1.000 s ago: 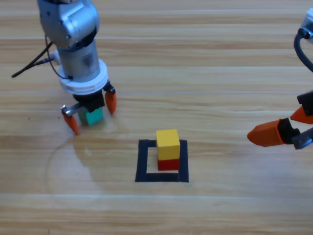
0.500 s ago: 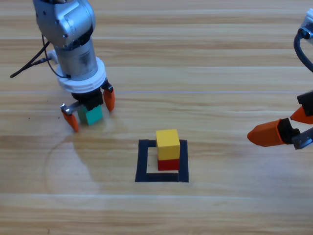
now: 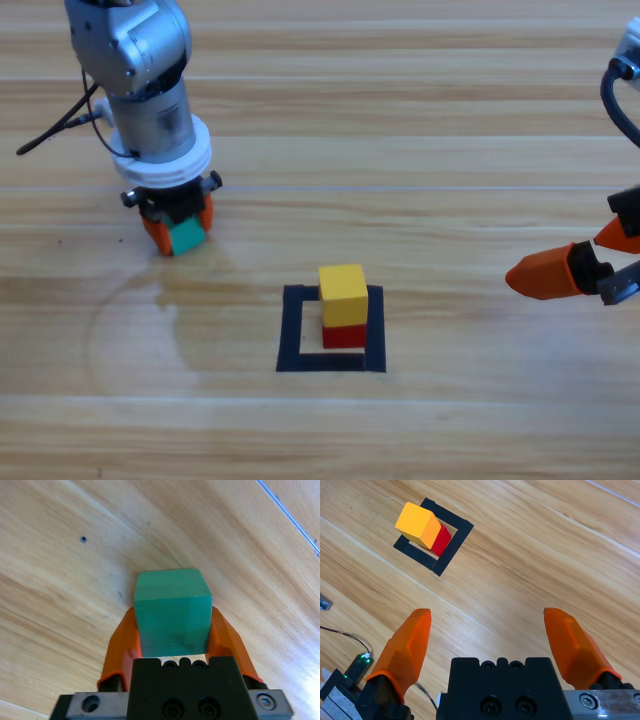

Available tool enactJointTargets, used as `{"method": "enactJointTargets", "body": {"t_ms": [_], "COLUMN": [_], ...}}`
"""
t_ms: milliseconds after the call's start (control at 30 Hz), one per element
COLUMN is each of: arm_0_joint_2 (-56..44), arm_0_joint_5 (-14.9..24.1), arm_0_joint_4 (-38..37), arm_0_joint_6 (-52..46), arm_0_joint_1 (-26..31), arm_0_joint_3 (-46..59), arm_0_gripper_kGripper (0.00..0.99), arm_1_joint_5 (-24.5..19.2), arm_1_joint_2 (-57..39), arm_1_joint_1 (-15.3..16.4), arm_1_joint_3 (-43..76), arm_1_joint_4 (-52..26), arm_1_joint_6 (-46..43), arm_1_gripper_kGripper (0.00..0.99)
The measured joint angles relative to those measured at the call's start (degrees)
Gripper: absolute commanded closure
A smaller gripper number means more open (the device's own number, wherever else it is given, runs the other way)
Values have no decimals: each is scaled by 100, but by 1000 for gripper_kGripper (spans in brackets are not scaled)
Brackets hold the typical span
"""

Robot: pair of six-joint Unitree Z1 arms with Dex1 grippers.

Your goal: Stack the blocks in the rectangular block: red at the bottom, yellow in the middle, green on top

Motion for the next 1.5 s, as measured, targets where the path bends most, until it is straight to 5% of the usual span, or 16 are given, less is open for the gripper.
{"method": "enactJointTargets", "body": {"t_ms": [67, 500, 933, 1100, 1500], "arm_0_joint_2": [0, -483, -1413, -1365, -1292], "arm_0_joint_5": [88, 104, -474, -474, -474], "arm_0_joint_4": [1, 1159, 1224, 1274, 1326], "arm_0_joint_6": [160, 3263, 5706, 5821, 4272], "arm_0_joint_1": [0, -29, -636, -1135, -1796], "arm_0_joint_3": [0, -1465, -865, -786, -935], "arm_0_gripper_kGripper": [990, 990, 990, 990, 990], "arm_1_joint_5": [0, 0, 0, 0, 0], "arm_1_joint_2": [0, 0, 0, 0, 0], "arm_1_joint_1": [0, 0, 0, 0, 0], "arm_1_joint_3": [0, 0, 3, 3, 4], "arm_1_joint_4": [0, 0, 0, 0, 0], "arm_1_joint_6": [0, 42, 144, 145, 145], "arm_1_gripper_kGripper": [1, 1, 1, 1, 1]}}
